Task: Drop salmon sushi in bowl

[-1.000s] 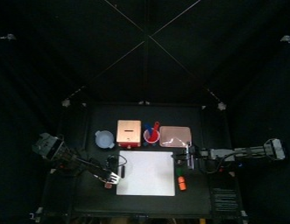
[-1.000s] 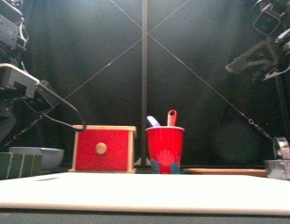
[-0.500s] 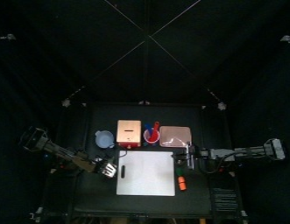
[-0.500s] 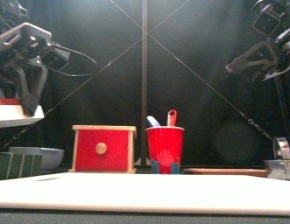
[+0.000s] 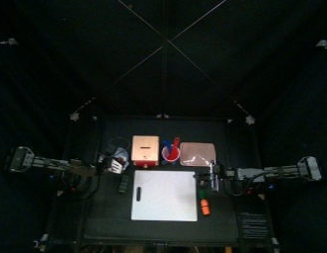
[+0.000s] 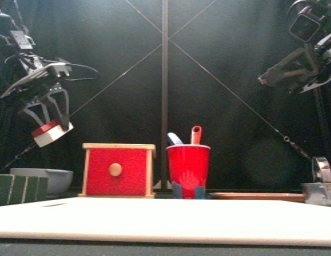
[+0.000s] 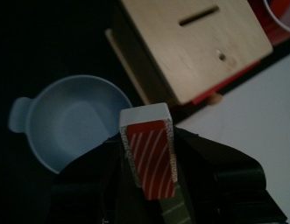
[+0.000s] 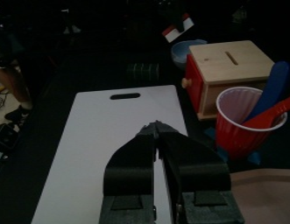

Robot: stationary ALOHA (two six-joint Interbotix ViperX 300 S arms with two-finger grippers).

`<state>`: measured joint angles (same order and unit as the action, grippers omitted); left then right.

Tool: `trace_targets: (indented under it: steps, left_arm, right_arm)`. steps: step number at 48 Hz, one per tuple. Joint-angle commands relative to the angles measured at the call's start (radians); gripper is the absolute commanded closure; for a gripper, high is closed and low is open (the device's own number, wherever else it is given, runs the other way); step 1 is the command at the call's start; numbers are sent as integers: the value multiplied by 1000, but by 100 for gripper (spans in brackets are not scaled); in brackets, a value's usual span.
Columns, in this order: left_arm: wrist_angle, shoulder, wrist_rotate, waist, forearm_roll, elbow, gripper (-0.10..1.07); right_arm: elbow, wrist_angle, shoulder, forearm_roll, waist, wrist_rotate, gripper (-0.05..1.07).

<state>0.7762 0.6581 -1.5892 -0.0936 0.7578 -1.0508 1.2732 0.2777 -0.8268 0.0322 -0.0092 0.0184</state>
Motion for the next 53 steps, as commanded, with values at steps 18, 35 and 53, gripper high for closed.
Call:
trace_targets:
  steps: [18, 35, 53]
  left_arm:
    - [-106, -60, 2, -71, -25, -43, 2]
    - [-187, -55, 3, -61, 49, -18, -1]
    - [-433, -55, 6, -64, 219, 40, -1]
  right_arm:
    - [-9, 5, 6, 3, 8, 0, 99]
    - [-8, 5, 6, -2, 12, 0, 99]
    - [-17, 5, 9, 17, 14, 2, 99]
